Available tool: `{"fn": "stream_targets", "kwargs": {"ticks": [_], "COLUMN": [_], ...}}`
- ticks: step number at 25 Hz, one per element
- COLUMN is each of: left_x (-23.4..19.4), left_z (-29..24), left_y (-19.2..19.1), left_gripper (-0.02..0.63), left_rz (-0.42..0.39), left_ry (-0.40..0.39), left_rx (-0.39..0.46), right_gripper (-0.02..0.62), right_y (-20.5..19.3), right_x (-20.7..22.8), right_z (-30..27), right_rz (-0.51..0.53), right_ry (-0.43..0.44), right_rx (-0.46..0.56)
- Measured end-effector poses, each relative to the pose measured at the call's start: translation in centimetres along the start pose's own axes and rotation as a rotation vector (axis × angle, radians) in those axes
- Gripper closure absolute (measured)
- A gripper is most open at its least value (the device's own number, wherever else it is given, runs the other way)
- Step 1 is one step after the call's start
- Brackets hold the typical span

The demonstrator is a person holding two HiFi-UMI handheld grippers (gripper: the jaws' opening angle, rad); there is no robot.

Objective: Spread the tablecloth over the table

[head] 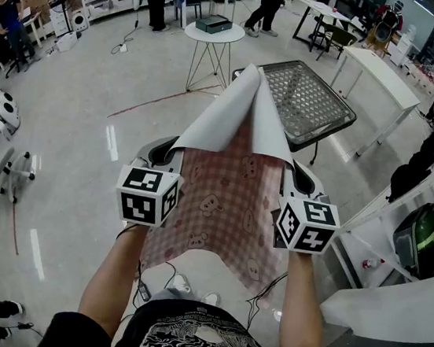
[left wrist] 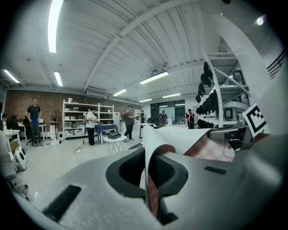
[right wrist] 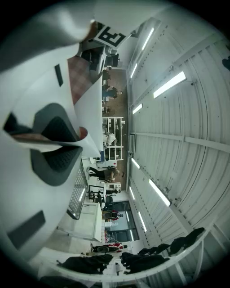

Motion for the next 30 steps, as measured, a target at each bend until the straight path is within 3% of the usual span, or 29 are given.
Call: {"fn": "stream_targets", "kwargs": {"ticks": [18,30], "left_x": [0.7,-5.8], "left_z": [-5.1,-17.2], "left_y": [-0.7,-1.4], "left_gripper": [0.598,0.598], "left_rz": [0.008,0.023], "left_ry": [-0.006,-0.077], "left_rx": [-0.016,-0.032], "right_gripper": [0.589,0.589], "right_y": [-1.1,-1.7], "right_x": [3.4,5.7], "right_z": [-3.0,-14.0], "right_rz": [-0.012,-0.023], "right_ry": [-0.006,-0.089], "right_rx": [-0.009,-0.025]}}
Point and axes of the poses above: the fingertips, and each gripper's own axes: z backward along the fingers, x to its right, y out of its top, the point moved 10 cm from there along z, backward along the fingers, and after that the axes turned 10 degrees about x, right-handed, at the moved point
